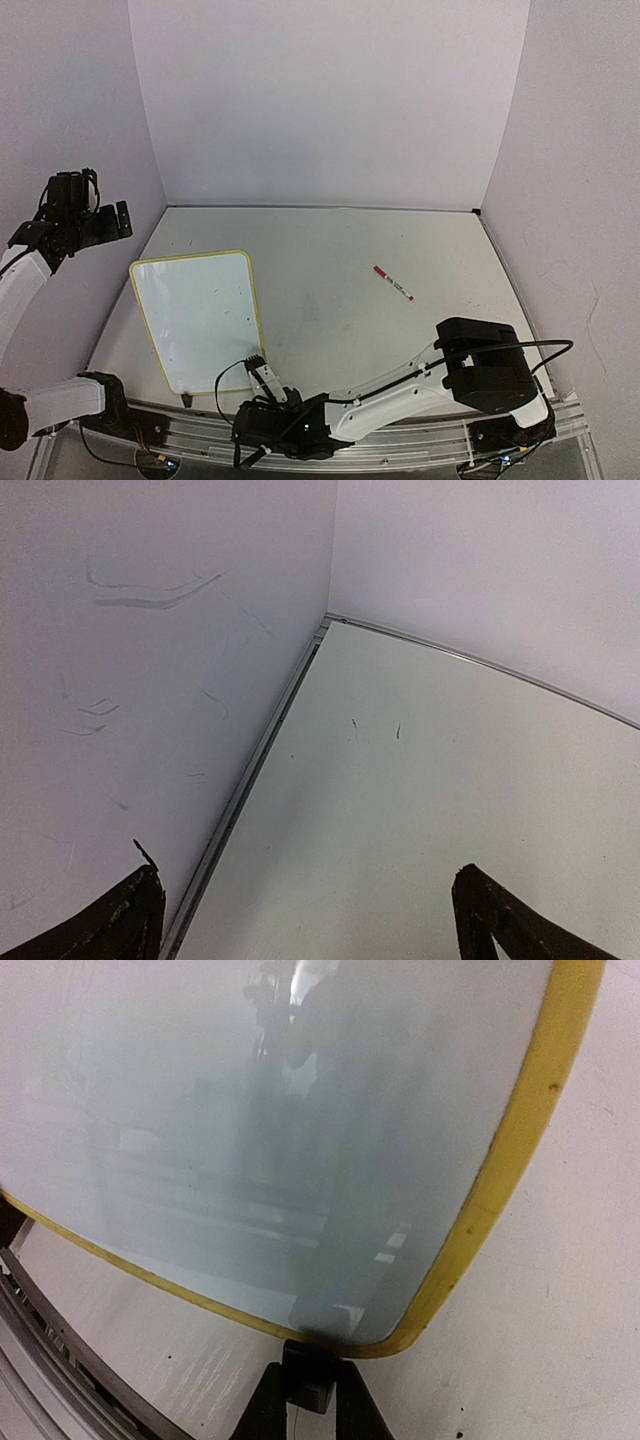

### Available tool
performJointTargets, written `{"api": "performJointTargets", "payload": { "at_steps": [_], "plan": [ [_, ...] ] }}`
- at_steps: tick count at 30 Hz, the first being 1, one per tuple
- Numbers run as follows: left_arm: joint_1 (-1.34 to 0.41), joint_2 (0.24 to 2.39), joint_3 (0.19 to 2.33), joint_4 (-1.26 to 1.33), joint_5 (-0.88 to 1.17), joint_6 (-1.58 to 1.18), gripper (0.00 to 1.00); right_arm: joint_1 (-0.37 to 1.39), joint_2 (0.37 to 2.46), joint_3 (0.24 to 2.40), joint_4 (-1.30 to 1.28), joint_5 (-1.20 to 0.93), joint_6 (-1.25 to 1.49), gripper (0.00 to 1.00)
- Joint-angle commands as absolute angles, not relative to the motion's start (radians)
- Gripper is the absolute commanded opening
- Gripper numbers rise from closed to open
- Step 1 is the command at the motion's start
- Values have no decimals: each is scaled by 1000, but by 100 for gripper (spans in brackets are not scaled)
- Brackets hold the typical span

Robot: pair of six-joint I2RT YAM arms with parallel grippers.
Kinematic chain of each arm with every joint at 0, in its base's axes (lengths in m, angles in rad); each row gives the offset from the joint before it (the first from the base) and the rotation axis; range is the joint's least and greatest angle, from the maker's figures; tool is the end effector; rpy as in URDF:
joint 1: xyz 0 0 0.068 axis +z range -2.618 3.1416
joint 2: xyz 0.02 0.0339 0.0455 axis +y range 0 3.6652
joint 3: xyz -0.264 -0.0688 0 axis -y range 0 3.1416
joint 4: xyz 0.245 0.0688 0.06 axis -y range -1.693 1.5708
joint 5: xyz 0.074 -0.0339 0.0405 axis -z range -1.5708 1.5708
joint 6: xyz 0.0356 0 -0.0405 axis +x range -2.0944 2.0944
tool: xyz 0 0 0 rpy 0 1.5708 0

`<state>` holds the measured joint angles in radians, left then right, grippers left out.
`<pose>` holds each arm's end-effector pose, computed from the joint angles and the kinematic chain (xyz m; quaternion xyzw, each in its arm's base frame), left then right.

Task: Write a sentence on the whiteboard
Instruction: Move the whiteboard stand to the center of the board.

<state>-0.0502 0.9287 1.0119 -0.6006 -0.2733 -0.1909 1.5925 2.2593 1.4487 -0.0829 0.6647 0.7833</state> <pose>0.1954 -0.0002 0.3515 -0.1285 0.8495 0.0570 0.5085 0.0119 0.4643 0.1017 -0.2513 0.8623 0.1763 0.4028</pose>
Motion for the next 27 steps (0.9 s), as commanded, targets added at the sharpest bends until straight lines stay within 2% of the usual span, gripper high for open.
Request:
{"api": "performJointTargets", "payload": {
  "at_steps": [1,7,27],
  "plan": [
    [-45,922,1027,-589,-288,-202,99,1585,2280,1472,-151,728,826,11],
    [-44,922,1025,-589,-289,-202,99,1583,2284,1483,-190,748,860,0],
    [-44,924,1024,-592,-295,-206,100,1502,2266,1445,-288,841,977,0]
  ]
}}
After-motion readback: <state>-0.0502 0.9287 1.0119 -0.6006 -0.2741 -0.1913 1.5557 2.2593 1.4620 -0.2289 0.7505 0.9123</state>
